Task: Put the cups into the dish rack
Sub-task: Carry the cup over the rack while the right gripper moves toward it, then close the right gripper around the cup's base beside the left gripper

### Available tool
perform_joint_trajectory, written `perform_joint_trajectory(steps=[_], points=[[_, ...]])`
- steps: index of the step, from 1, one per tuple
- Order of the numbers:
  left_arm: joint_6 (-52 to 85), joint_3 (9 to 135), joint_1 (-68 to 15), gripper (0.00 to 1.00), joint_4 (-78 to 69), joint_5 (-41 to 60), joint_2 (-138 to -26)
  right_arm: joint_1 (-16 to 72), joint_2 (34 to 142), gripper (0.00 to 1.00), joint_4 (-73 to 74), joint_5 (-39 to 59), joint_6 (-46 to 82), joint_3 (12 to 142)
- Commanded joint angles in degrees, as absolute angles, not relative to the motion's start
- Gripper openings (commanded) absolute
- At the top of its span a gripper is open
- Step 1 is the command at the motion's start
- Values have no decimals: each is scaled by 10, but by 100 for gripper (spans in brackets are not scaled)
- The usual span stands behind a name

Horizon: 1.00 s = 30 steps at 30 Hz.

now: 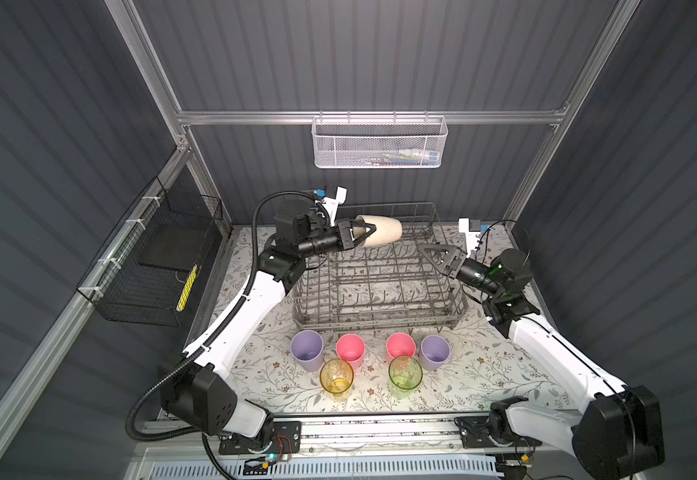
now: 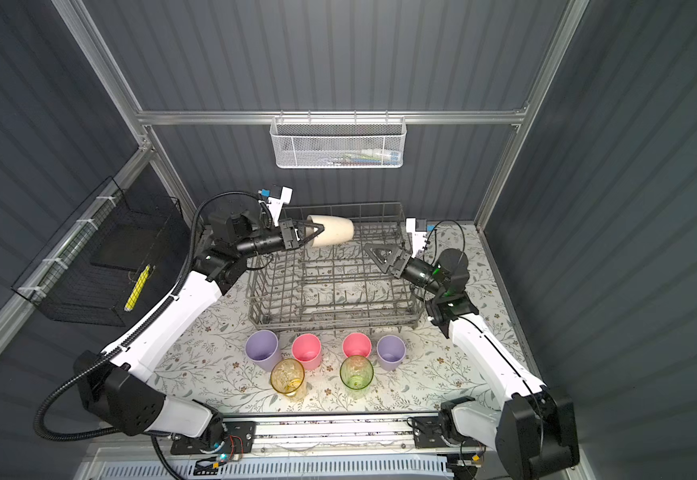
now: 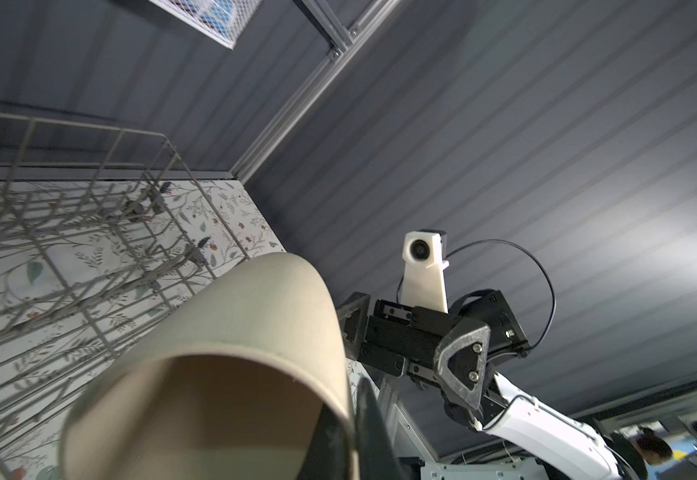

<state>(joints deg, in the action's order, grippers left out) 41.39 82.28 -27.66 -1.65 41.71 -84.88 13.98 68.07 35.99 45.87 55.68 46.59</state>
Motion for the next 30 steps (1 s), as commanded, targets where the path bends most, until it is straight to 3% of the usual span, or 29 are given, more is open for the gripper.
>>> perform_joint_trajectory(steps=[1, 30], points=[[399, 821, -296, 0, -75, 450, -864, 145, 691, 99, 410, 488, 591, 473], [423, 772, -328, 0, -172, 516, -887, 147, 787, 99, 606, 518, 714, 460]])
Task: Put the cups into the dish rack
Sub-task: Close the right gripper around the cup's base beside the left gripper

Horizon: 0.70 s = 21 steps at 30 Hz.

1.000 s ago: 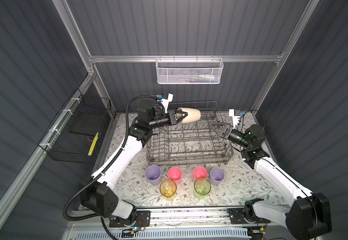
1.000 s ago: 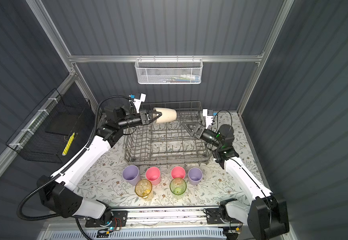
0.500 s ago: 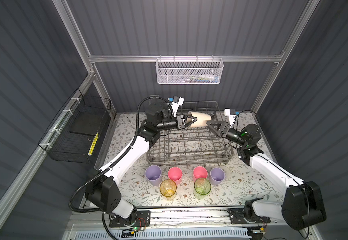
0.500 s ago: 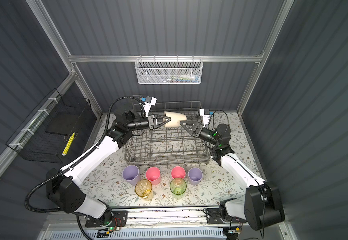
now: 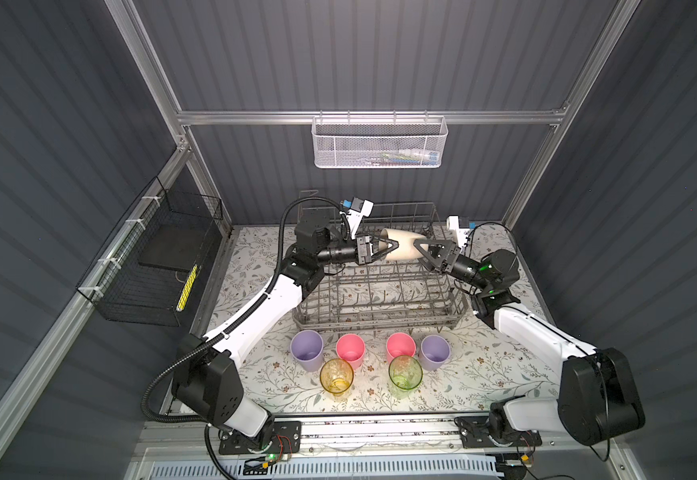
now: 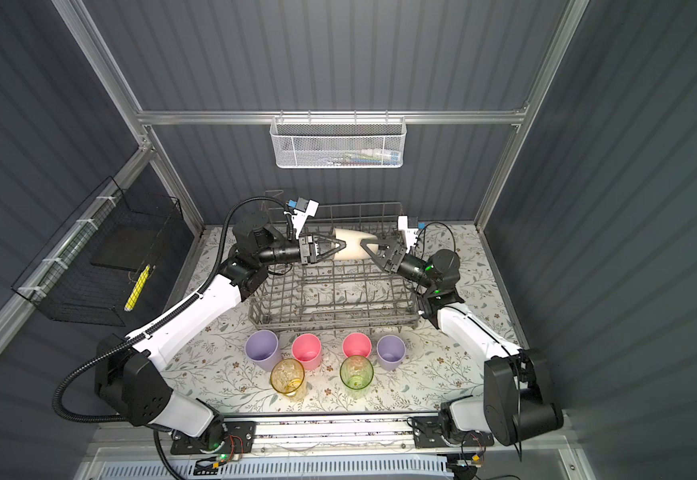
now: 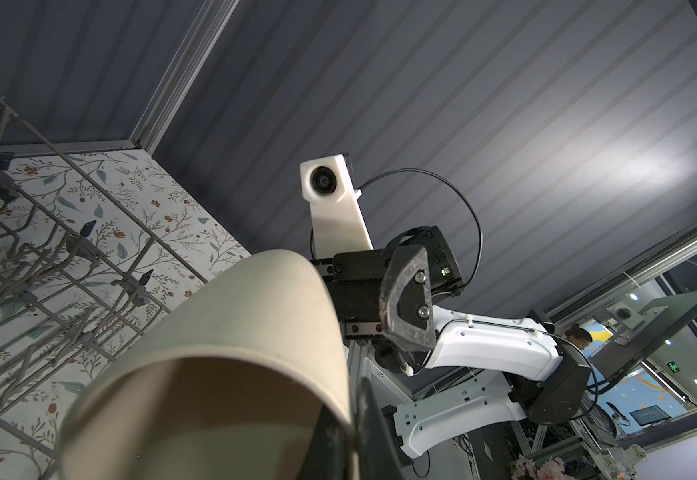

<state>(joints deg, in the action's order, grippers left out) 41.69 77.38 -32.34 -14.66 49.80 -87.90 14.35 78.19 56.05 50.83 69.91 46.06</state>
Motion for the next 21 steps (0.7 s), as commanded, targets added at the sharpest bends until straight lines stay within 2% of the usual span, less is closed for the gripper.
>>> perform_joint_trajectory(steps=[1, 12, 17, 21], points=[[424, 772, -328, 0, -173, 518, -888, 147, 789, 98, 608, 518, 716, 460], [424, 771, -331, 0, -182, 526, -890, 149, 803, 88, 633, 516, 726, 457], [421, 770, -331, 0, -179, 528, -889, 152, 811, 75, 650, 517, 736, 456], [417, 767, -331, 0, -177, 530, -886, 152, 814, 61, 664, 515, 744, 452]])
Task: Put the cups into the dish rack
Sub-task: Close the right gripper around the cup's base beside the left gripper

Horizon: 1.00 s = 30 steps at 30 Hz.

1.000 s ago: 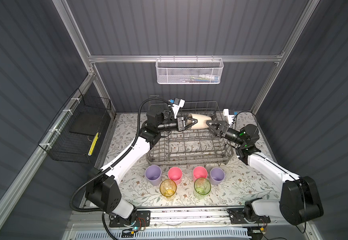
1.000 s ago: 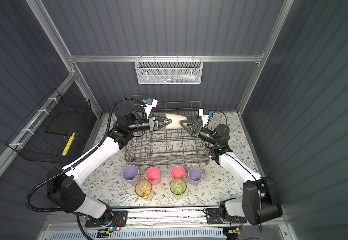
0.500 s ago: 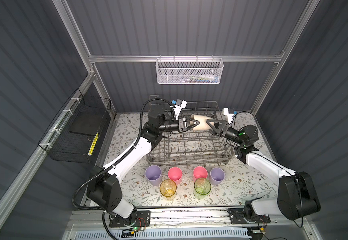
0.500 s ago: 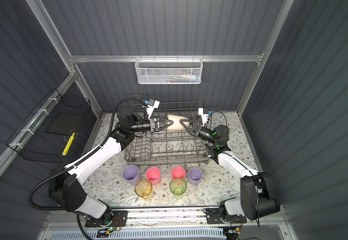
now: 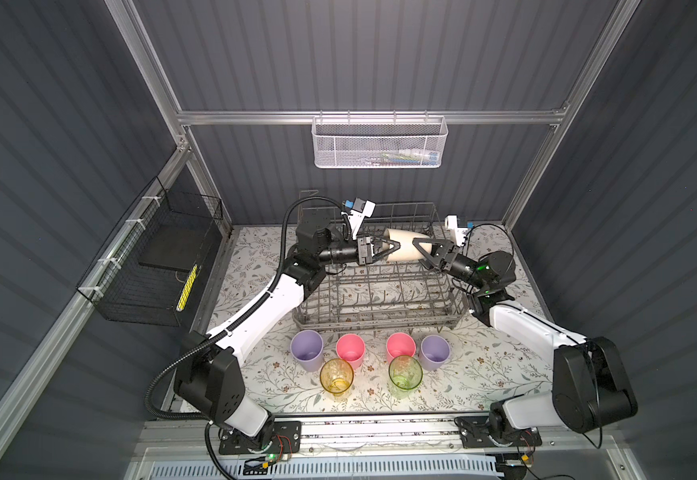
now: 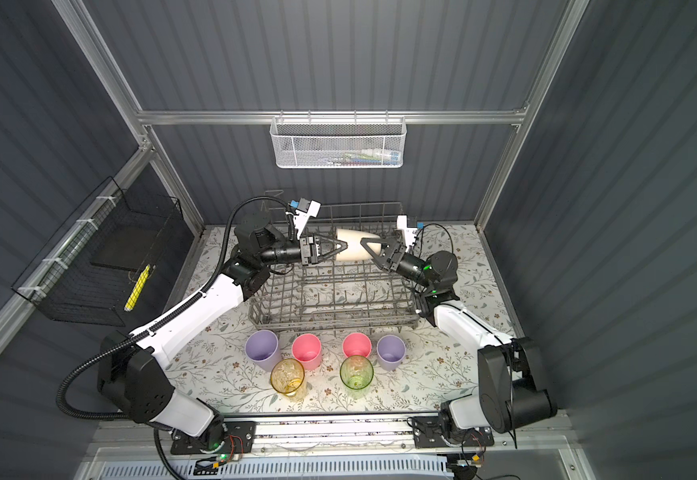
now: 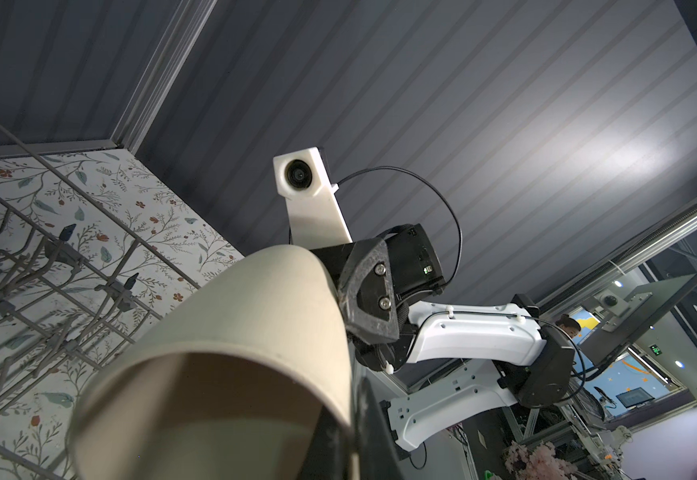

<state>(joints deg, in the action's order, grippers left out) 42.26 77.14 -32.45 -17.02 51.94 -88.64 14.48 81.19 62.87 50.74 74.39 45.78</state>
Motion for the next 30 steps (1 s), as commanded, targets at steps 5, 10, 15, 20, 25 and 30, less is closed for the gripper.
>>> perform_joint_trajectory(steps=[5, 10, 15, 20, 25, 30], points=[[400, 771, -332, 0, -154, 527, -879, 152, 810, 50, 674, 509, 747, 444], [385, 777, -332, 11, -132, 521, -876, 152, 811, 43, 700, 509, 759, 440], [362, 784, -331, 34, -101, 507, -868, 152, 809, 40, 721, 505, 766, 434], [341, 791, -331, 45, -73, 492, -859, 150, 807, 38, 722, 505, 765, 433], [321, 789, -330, 51, -54, 477, -845, 142, 803, 36, 719, 504, 762, 428], [304, 786, -330, 51, -40, 454, -830, 135, 801, 35, 711, 510, 758, 427]])
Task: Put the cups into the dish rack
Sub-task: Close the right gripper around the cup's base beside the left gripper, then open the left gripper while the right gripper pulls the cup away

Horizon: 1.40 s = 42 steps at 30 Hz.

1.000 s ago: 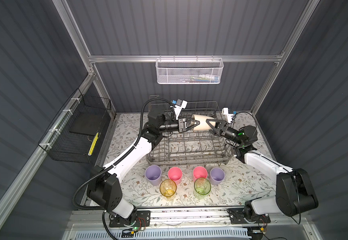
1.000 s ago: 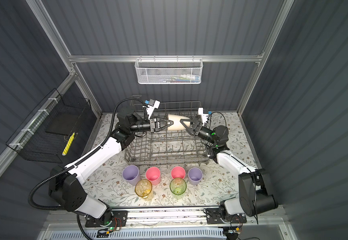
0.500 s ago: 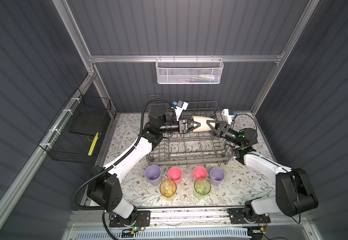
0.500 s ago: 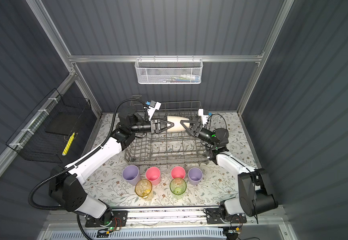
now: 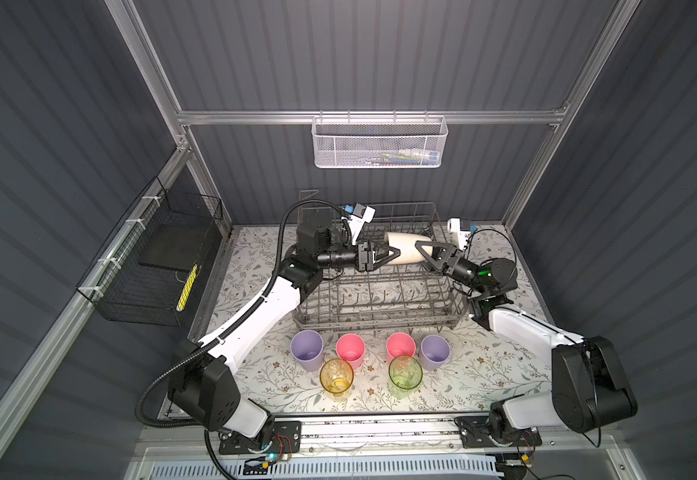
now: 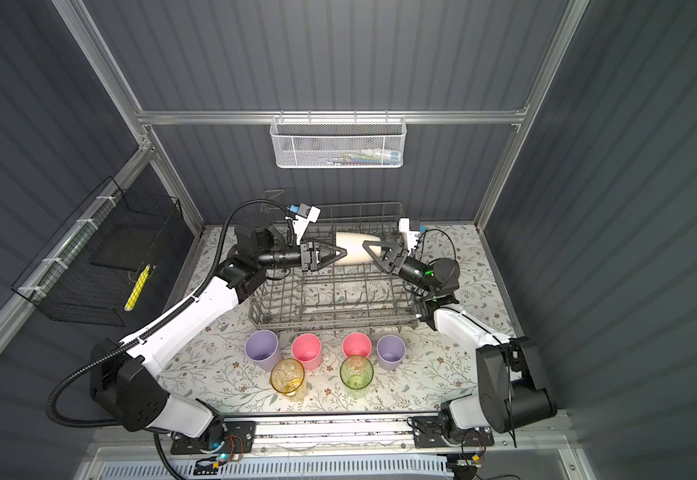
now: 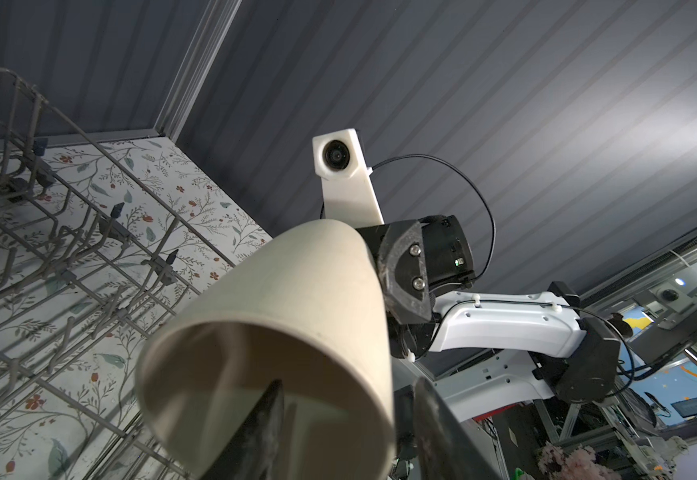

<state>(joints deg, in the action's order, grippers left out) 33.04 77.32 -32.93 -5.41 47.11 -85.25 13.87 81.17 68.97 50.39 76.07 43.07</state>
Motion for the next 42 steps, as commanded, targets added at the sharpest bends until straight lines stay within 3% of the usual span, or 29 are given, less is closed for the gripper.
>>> perform_joint_trajectory(steps=[1, 13, 25, 31, 35, 42], points=[[303, 787, -330, 51, -40, 454, -831, 135, 802, 35, 709, 511, 756, 428], [325, 795, -330, 52, -59, 460, -858, 135, 781, 33, 655, 508, 713, 418], [299, 779, -295, 52, -14, 414, -804, 96, 731, 29, 540, 499, 651, 420], [279, 767, -264, 52, 28, 398, -747, 75, 678, 28, 311, 467, 509, 460], [252, 759, -251, 52, 70, 380, -707, 74, 656, 27, 66, 386, 357, 532], [222, 744, -247, 52, 117, 362, -669, 83, 697, 27, -177, 223, 197, 656]])
